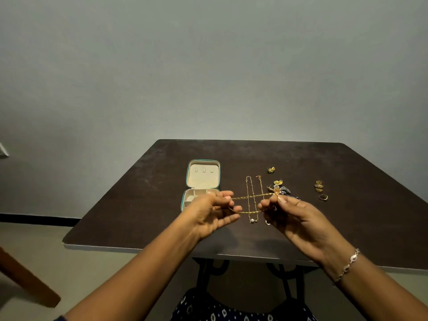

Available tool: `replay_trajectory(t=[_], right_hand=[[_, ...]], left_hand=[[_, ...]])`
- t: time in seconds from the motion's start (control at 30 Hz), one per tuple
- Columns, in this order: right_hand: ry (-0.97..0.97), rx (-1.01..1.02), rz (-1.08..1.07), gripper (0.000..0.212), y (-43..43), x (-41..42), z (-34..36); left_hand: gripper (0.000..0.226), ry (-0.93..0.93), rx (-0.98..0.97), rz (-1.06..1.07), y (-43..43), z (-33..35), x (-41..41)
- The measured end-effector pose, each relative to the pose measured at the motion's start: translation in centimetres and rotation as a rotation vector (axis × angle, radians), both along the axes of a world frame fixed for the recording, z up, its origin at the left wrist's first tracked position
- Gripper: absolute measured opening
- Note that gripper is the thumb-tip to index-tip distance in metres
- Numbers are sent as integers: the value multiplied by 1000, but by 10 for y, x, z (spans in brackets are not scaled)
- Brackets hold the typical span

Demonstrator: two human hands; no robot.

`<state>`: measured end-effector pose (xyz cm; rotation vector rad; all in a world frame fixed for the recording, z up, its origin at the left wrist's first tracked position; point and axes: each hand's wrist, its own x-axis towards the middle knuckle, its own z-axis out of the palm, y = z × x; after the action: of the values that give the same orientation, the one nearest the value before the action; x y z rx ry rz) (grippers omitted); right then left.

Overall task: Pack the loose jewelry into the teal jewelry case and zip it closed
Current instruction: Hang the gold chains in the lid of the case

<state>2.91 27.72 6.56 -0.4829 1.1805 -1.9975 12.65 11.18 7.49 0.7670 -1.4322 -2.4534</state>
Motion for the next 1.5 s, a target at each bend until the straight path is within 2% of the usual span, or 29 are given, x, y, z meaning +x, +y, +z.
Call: replay_trajectory(t=[0.03, 0.07, 0.17, 0.33, 0.43, 0.53, 0.7, 0.77, 0.9, 1.1, 1.33, 1.5], right_hand=[[33, 45, -28, 9, 1, -1, 3], [82, 105, -48, 14, 2, -1, 5], [228, 268, -62, 21, 6, -5, 10], [383, 441, -28, 23, 10, -13, 13], [438, 487, -5, 21, 11, -17, 13], [456, 501, 28, 20, 12, -19, 11], [414, 462, 89, 20, 11, -22, 7], [402, 445, 109, 20, 11, -22, 6], [430, 446, 124, 20, 12, -23, 3], [532, 496, 127, 17, 12, -24, -1], [593, 540, 206, 18, 1, -23, 5], [745, 551, 236, 19, -31, -26, 33]], left_hand=[[16, -8, -1, -18, 1, -5, -2], [15, -20, -24, -39, 1, -9, -4], [14, -64, -237, -61, -4, -17, -9], [21, -10, -732, 294, -48, -28, -18], [11, -135, -932, 508, -85, -40, -25], [12, -244, -932, 553, -111, -51, -36], [35, -301, -796, 461, -137, -65, -62], [42, -327, -799, 436, -140, -69, -70], [38, -393, -828, 409, -139, -72, -77], [36, -200, -770, 425, -129, -79, -63], [39, 16, -842, 373, -123, -90, -42], [42, 54, -923, 313, -120, -93, -41]])
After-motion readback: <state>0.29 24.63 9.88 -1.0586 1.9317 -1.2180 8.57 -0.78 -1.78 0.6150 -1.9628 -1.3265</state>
